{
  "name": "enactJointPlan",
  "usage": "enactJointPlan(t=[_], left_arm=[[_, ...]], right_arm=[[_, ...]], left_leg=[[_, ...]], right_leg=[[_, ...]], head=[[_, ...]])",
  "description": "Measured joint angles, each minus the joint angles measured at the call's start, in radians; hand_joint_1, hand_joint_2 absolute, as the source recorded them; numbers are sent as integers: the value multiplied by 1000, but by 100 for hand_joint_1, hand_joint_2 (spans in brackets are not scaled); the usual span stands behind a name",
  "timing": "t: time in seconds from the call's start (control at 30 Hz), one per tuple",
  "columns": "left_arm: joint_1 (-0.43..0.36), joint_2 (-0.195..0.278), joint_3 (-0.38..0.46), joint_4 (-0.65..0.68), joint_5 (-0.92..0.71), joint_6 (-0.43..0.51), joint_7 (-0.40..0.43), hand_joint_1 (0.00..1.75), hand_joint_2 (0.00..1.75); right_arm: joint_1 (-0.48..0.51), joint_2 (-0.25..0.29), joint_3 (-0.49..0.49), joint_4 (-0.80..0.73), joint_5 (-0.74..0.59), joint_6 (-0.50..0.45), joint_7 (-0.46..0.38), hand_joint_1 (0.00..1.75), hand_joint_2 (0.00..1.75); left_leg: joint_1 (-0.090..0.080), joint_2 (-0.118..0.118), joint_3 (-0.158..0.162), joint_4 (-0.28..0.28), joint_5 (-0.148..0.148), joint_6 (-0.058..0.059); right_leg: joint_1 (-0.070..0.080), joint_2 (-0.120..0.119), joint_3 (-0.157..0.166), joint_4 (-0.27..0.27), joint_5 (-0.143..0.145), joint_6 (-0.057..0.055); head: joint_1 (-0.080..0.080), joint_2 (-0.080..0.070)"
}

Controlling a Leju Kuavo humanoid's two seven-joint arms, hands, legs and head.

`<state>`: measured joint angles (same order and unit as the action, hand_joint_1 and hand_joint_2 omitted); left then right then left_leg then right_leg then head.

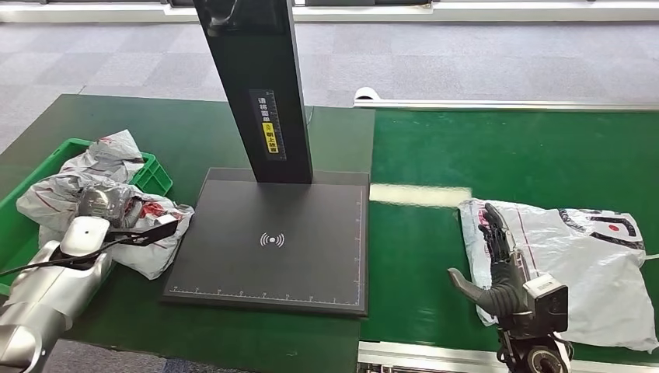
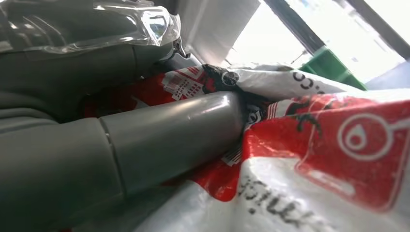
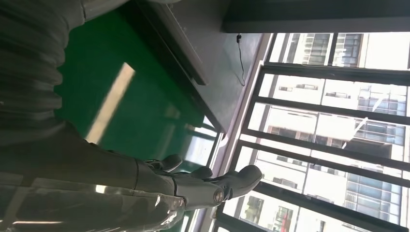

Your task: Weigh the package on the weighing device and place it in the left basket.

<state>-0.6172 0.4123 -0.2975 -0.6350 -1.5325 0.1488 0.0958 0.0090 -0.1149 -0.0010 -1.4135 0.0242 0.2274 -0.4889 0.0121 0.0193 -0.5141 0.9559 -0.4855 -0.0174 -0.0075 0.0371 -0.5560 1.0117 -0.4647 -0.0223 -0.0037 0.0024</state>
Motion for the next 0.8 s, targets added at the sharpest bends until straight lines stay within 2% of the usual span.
enactJointPlan(t=[0.1, 0.13, 0.17, 0.2, 0.23, 0.27, 0.37, 0.4, 0.43, 0.47, 0.63, 0.8], left_arm=[[26, -12, -48, -26, -1, 314, 210, 175, 0], [48, -15, -55, -74, 0, 421, 250, 175, 0], [80, -21, -47, -156, 3, 490, 246, 175, 0], [118, -36, -22, -263, 13, 527, 194, 175, 0], [152, -71, 24, -383, 43, 545, 88, 175, 0], [178, -119, 91, -494, 101, 552, -69, 175, 0], [212, -261, 341, -789, 376, 555, -657, 175, 0], [217, -290, 412, -884, 448, 556, -803, 175, 0], [218, -314, 467, -971, 491, 556, -892, 175, 0], [218, -335, 507, -1049, 509, 556, -930, 175, 0], [218, -390, 598, -1320, 501, 553, -811, 175, 0], [217, -406, 620, -1447, 359, 551, -797, 175, 0]], right_arm=[[43, 6, -12, -39, 0, 0, 14, 0, 175], [55, 9, -15, -52, -3, -1, 22, 0, 175], [63, 10, -16, -61, -8, -4, 30, 0, 175], [69, 10, -16, -67, -16, -9, 34, 0, 175], [72, 10, -14, -71, -25, -17, 36, 0, 175], [72, 8, -12, -72, -35, -26, 36, 0, 175], [68, -4, 3, -71, -64, -43, 21, 0, 175], [67, -11, 8, -68, -74, -45, 15, 0, 175], [63, -20, 13, -64, -85, -47, 9, 0, 175], [57, -29, 17, -60, -95, -48, 5, 0, 175], [32, -62, 38, -43, -125, -56, -4, 0, 175], [33, -77, 49, -40, -134, -64, -4, 0, 175]], left_leg=[[1, -3, -6, 1, 5, -8], [1, -4, -7, 1, 6, -10], [0, -5, -7, 2, 7, -12], [-1, -6, -8, 2, 7, -12], [-1, -7, -11, 4, 7, -12], [-1, -8, -14, 5, 7, -13], [-1, -4, -24, 9, 4, -13], [-1, -2, -25, 9, 3, -13], [-2, -1, -25, 10, 2, -12], [-2, -3, -26, 11, 2, -12], [-2, -15, -28, 12, 4, -9], [-2, -19, -29, 12, 5, -8]], right_leg=[[1, -4, -8, 0, 1, 0], [1, -5, -11, 1, 1, 0], [1, -6, -13, 1, 1, 0], [0, -7, -14, 1, 1, 1], [-1, -8, -16, 0, 1, 2], [-1, -10, -17, 0, 1, 2], [0, -7, -22, 0, 3, 5], [-1, -5, -23, 0, 4, 6], [-1, -4, -24, 0, 4, 7], [-2, -5, -24, 0, 3, 8], [-2, -17, -22, -1, 2, 10], [-2, -21, -21, -1, 2, 10]], head=[[0, 0], [0, 0], [0, 0], [0, 0], [0, 0], [1, 0], [2, 0], [2, 0], [1, 0], [2, 0], [2, 0], [2, 0]])
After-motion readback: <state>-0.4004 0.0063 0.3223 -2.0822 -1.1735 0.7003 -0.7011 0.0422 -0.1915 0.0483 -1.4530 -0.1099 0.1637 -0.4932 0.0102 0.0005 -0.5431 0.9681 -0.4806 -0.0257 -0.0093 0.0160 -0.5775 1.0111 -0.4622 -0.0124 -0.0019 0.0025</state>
